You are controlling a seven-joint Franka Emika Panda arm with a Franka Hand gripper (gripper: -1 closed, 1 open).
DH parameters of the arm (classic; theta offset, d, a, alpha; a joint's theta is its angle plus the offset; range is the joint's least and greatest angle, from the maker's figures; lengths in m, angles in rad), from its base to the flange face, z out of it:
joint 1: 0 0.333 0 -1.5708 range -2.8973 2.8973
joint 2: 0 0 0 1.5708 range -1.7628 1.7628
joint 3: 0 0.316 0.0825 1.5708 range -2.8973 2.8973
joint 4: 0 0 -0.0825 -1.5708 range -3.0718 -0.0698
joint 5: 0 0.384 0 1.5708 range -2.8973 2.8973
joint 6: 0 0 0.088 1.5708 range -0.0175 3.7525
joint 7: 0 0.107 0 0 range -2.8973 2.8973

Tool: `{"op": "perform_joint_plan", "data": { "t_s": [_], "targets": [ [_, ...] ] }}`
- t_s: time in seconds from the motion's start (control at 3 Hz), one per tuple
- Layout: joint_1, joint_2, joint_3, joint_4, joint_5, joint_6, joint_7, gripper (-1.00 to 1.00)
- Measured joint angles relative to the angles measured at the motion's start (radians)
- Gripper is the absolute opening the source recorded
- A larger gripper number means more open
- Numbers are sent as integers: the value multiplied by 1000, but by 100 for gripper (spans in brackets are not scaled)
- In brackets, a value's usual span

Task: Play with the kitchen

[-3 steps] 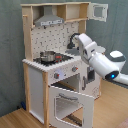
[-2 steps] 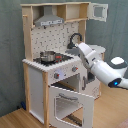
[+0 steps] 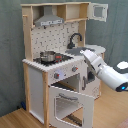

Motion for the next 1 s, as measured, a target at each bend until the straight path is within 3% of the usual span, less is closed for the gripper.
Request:
{"op": "perform_joint_plan", "data": {
  "t_s": [1.0],
  "targets": [
    [210,14,63,-232,-12,16,-63,100]
  ]
}}
